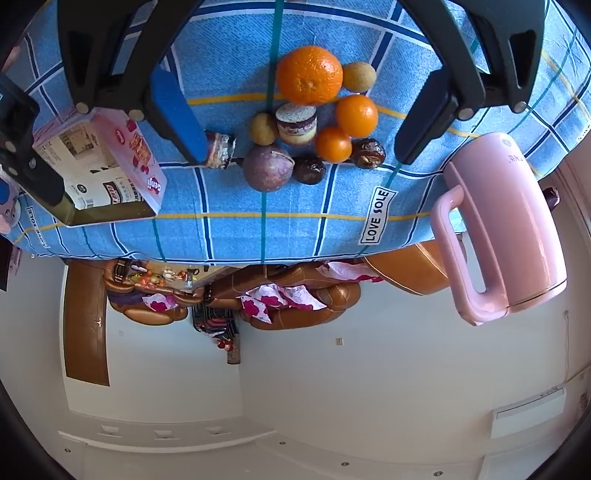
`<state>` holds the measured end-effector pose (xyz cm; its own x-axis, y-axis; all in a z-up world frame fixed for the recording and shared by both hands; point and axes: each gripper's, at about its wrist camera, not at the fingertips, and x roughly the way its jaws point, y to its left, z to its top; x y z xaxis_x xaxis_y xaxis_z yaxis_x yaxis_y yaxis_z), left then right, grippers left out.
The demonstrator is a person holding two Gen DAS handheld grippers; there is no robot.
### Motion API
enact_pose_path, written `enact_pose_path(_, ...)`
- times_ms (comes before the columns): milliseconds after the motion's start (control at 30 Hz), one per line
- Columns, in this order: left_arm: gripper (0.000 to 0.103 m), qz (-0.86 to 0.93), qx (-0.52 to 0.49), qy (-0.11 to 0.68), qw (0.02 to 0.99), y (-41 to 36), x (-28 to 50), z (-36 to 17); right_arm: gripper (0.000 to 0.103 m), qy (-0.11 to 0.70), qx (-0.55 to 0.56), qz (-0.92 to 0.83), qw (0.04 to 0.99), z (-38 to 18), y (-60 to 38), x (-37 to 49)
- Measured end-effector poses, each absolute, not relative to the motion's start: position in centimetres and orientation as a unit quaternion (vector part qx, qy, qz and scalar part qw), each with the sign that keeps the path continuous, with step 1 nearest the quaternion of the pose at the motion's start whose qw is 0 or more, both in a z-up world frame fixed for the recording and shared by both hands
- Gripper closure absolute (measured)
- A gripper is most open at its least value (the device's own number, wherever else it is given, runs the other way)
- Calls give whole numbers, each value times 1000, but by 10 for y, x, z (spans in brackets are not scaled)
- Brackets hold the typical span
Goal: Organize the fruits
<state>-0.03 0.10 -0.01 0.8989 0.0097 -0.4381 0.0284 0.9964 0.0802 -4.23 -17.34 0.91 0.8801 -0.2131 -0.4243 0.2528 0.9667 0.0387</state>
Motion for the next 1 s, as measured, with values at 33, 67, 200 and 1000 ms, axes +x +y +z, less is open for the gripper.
enact_pose_path(33, 0, -3, 40, 226, 973, 1, 0, 0, 1, 214, 47, -121, 968, 9, -173, -42)
enact_pose_path(67, 0, -8, 45, 219, 975, -2, -5, 1, 1, 215, 48, -121, 968, 8, -173, -42)
enact_pose_path(200, 0, -17, 43, 226, 973, -2, -4, 1, 1, 216, 49, -120, 968, 10, -174, -42)
enact_pose_path(1000, 0, -5, 50, 237, 970, -2, 2, -2, 1, 215, 53, -119, 968, 7, -174, -41)
